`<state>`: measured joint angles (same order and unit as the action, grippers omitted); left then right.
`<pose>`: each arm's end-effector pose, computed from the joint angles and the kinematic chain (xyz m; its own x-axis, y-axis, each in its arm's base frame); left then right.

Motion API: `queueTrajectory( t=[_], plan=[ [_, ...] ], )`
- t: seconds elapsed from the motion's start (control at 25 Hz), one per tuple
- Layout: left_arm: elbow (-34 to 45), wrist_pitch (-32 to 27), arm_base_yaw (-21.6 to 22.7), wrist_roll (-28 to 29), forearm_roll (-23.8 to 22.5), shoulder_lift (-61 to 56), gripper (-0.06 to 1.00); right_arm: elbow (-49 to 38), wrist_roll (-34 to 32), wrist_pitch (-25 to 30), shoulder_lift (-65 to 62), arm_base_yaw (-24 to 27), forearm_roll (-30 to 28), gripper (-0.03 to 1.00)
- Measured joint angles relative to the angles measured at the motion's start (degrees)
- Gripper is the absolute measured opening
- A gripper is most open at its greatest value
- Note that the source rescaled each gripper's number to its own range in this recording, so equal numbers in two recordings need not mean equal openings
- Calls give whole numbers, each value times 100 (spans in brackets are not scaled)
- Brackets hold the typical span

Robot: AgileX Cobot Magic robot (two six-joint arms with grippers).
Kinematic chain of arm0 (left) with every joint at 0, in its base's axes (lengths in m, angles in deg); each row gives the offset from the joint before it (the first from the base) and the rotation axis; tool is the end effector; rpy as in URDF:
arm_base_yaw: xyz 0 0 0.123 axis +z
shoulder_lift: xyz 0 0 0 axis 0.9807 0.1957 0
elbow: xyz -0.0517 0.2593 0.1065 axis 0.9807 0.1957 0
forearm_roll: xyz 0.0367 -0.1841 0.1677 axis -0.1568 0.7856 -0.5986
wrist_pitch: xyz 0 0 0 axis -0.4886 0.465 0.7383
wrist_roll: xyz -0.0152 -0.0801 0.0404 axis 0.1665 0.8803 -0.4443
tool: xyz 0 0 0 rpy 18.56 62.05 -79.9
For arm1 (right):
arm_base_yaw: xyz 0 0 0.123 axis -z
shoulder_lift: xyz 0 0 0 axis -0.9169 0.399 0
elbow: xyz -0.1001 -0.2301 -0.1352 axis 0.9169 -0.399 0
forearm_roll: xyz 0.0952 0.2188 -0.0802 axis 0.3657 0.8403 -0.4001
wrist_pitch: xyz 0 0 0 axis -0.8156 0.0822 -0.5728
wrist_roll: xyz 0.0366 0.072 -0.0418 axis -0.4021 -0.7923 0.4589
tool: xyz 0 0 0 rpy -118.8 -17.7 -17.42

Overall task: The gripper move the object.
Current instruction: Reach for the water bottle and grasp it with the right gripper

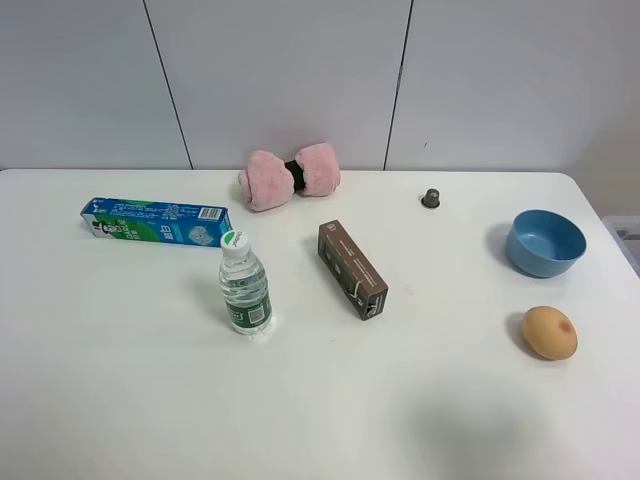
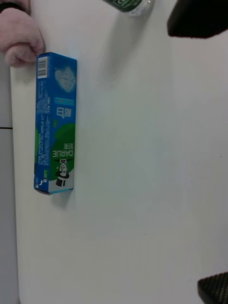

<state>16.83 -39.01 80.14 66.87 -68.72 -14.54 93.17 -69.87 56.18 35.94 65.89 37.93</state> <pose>-0.0066 0.0020 0.2800 -0.4354 -0.0287 -0.8998 -0.0539 0.9985 -0.0057 -0.0052 -0.0011 0.2762 -0.4595 -0.0111 -0.8881 -0.0032 0.9999 -0.0109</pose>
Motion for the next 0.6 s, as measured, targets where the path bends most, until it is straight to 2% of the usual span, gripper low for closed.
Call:
queueTrajectory(
  t=[0.6],
  plan=[
    [0, 0, 0, 0, 0, 0, 100, 0, 0, 0, 0, 0, 0, 100]
  ],
)
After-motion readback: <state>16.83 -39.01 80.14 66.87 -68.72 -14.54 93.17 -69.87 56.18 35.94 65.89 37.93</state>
